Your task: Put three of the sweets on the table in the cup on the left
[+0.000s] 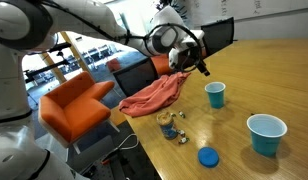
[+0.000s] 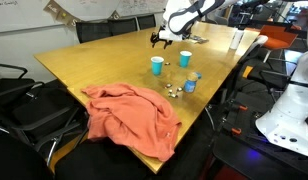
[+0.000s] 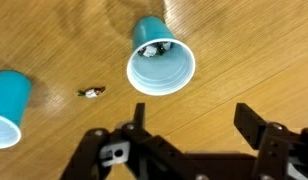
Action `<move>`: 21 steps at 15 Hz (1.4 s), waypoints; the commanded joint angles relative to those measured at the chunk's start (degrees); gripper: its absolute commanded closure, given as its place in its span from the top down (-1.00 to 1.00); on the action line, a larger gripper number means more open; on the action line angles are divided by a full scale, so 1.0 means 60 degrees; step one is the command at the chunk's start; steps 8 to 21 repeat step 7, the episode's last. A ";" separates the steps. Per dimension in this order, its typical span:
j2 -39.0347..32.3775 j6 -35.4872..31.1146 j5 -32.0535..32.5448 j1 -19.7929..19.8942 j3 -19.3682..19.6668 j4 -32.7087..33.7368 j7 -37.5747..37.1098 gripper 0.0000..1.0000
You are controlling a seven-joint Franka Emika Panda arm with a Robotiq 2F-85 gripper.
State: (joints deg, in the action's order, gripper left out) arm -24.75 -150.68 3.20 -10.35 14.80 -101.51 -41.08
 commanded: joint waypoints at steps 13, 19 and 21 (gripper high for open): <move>0.3205 0.4454 0.1556 0.0756 -0.0822 -0.1433 0.0096 1.00; 0.3205 0.4454 0.1556 0.0756 -0.0822 -0.1433 0.0096 1.00; 0.3205 0.4454 0.1556 0.0756 -0.0822 -0.1433 0.0096 1.00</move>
